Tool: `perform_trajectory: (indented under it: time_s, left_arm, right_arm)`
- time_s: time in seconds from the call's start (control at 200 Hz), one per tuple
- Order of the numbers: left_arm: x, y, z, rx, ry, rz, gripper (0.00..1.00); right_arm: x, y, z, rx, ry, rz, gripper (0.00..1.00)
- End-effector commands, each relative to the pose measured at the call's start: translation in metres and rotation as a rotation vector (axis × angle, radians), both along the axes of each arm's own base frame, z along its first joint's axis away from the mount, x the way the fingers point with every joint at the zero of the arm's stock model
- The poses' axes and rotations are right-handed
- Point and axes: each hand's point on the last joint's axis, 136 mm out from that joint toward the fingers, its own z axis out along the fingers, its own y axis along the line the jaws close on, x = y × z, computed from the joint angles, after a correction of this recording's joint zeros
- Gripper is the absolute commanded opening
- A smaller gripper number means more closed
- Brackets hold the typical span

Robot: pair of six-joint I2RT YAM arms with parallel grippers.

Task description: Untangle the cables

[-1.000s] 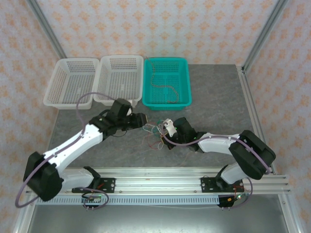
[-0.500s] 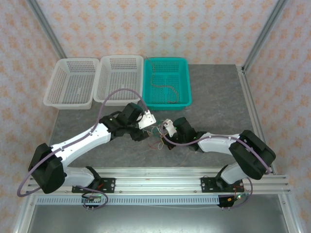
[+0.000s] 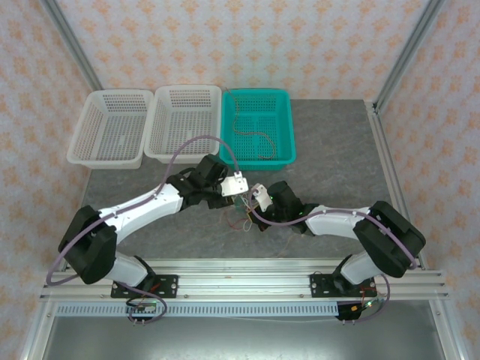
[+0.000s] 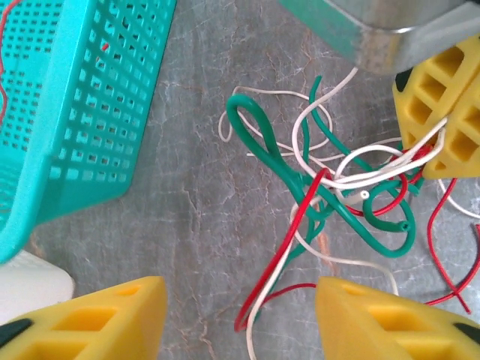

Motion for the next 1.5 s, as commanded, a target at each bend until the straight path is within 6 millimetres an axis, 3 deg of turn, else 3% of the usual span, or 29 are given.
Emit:
perform_trajectory:
  time_s: [0.0,0.29,0.425,0.575,0.656,0.766,0.871,1.041,1.256,1.346,1.436,1.496]
  left_arm:
    - [0.013,-0.017,0.014,-0.045,-0.038,-0.043,0.5]
    - [0.015,-0.026,0.004,-0.054,0.011,-0.059,0.22]
    - [0.014,-0.029,0.002,-0.064,0.024,-0.062,0.0]
    - [0.015,-0.031,0.011,-0.102,0.013,-0.047,0.0]
    - [0.026,-0.029,0.032,-0.203,-0.026,0.024,0.0]
    - [0.061,-0.004,0.074,-0.426,-0.008,0.285,0.0]
    - [0.089,0.031,0.097,-0.536,0.011,0.534,0.0]
    - [0.099,0.062,0.119,-0.615,-0.032,0.712,0.0]
    - [0.105,0.133,0.13,-0.666,-0.102,0.996,0.0]
    - [0.097,0.133,0.137,-0.688,-0.106,0.958,0.0]
    - [0.089,0.12,0.14,-0.719,-0.074,0.875,0.0]
    - [0.085,0.122,0.139,-0.716,-0.081,0.875,0.0]
  right_arm:
    - [0.003,0.005,0.008,0.039,-0.013,0.004,0.01]
    - [0.001,0.002,0.001,0.029,0.002,-0.005,0.0]
    - [0.002,0.003,0.0,0.026,0.001,-0.004,0.0]
    - [0.004,0.001,-0.005,0.017,0.019,-0.026,0.01]
    - [0.004,0.0,-0.012,0.015,0.051,-0.06,0.02]
    - [-0.001,0.002,-0.027,0.041,0.145,-0.101,0.0]
    - [-0.006,0.0,-0.039,0.067,0.213,-0.145,0.01]
    - [-0.013,-0.004,-0.047,0.052,0.255,-0.154,0.01]
    - [-0.02,-0.01,-0.048,0.032,0.279,-0.154,0.05]
    - [-0.022,-0.012,-0.05,0.027,0.288,-0.161,0.14]
    - [-0.023,-0.012,-0.05,0.031,0.295,-0.162,0.16]
    - [-0.024,-0.012,-0.051,0.028,0.302,-0.161,0.15]
